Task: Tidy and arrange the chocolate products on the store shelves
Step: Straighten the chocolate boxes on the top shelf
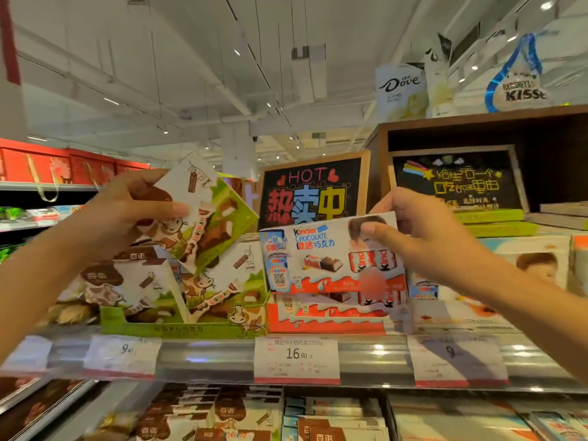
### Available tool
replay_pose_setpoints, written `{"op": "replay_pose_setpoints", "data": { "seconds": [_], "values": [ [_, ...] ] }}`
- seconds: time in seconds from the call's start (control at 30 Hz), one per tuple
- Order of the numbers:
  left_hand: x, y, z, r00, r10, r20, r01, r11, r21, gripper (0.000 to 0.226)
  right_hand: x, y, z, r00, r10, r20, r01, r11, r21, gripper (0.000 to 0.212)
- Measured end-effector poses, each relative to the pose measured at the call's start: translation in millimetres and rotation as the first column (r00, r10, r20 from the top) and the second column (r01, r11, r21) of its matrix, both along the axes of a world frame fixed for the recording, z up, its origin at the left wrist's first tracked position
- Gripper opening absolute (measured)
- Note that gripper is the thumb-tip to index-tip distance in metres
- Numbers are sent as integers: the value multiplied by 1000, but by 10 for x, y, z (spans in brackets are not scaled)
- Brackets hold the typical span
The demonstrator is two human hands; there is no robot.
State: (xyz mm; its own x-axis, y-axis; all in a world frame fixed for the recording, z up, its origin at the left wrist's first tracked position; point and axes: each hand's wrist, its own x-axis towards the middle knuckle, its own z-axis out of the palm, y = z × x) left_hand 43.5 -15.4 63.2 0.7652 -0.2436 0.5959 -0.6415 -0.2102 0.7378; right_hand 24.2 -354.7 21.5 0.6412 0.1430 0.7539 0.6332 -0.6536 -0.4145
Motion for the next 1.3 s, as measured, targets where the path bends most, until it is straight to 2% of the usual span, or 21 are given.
{"op": "replay_pose_setpoints", "data": {
  "seconds": [0.17, 0.33, 0.43, 0.63, 0.83, 1.0, 1.13, 1.17, 1.2, 1.27, 1.3],
  "values": [
    [7, 8, -70, 999, 6, -43, -5, 1000, 17, 72, 65, -44, -80, 1000, -19, -22, 18, 999, -48, 11],
    [28, -48, -90, 996, 1, -87, 6, 997, 83, 74, 2, -144, -13, 995, -101, 1, 97, 950, -296, 15],
    [43, -93, -84, 995, -21, -96, 32, 994, 108, 72, -26, -147, -5, 994, -101, -49, 70, 899, -433, 34],
    [53, -131, -82, 998, -16, -53, 28, 974, 223, 71, -47, -164, 87, 990, -107, -96, 39, 843, -536, 33],
    [65, -105, -95, 998, -53, -42, 61, 968, 242, 68, -133, -131, 182, 980, -85, -180, -30, 832, -553, 34],
    [53, -94, -103, 1000, -26, 6, 23, 955, 295, 78, -123, 34, 198, 968, -189, -168, 20, 719, -695, 28],
    [24, -119, -99, 999, 14, 31, -24, 945, 327, 58, -154, 210, 367, 957, -269, -112, 80, 615, -784, 30],
    [28, -120, -98, 998, 22, 51, -39, 936, 351, 58, -148, 293, 412, 970, -234, -60, 106, 635, -766, 38],
    [29, -122, -97, 997, 34, 66, -56, 925, 376, 54, -138, 401, 448, 985, -168, -25, 102, 700, -707, 46],
    [21, -133, -108, 994, 59, 88, -90, 906, 413, 33, -103, 681, 502, 999, 36, -31, -47, 836, -547, 58],
    [24, -131, -115, 991, 75, 109, -115, 898, 425, 23, -73, 834, 521, 991, 123, -59, -136, 860, -491, 63]
  ]
}}
